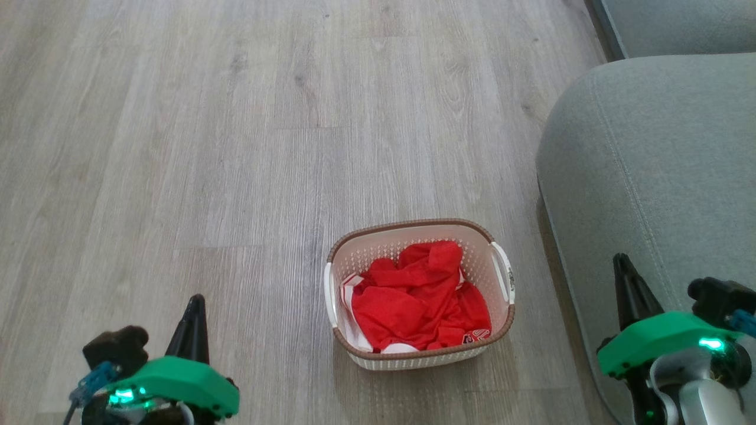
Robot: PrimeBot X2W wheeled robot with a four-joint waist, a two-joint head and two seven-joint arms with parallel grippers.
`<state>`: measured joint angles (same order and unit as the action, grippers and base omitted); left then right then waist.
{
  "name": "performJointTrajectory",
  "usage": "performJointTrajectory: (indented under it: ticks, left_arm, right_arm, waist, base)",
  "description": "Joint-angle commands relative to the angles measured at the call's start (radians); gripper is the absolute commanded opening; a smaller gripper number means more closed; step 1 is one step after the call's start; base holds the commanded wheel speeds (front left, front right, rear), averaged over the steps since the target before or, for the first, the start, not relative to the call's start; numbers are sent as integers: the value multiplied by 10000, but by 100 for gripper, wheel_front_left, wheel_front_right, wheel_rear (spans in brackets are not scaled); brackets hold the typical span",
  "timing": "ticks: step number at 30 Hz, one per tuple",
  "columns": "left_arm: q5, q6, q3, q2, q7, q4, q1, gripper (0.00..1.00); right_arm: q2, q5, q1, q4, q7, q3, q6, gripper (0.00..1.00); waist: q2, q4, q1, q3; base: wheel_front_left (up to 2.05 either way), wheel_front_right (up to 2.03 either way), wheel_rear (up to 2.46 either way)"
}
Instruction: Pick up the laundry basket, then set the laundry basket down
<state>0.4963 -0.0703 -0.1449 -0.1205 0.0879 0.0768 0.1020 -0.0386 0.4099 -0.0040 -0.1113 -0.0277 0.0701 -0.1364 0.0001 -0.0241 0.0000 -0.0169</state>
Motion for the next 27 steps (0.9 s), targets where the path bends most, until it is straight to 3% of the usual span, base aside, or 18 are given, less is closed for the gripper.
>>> performJointTrajectory:
  ticks: [1, 27]
  left_arm:
    - [279, 75, 257, -51, -25, -249, -515, 0]
    - [3156, 572, 713, 42, -421, 242, -914, 0]
  right_arm:
    - [-46, 311, -413, 270, 58, 63, 11, 0]
    - [-64, 3285, -572, -138, 402, 159, 22, 0]
  waist:
    - [-1, 3, 0, 1]
    - [-1, 64, 0, 36]
  base:
    - [0, 0, 0]
    - [0, 0, 0]
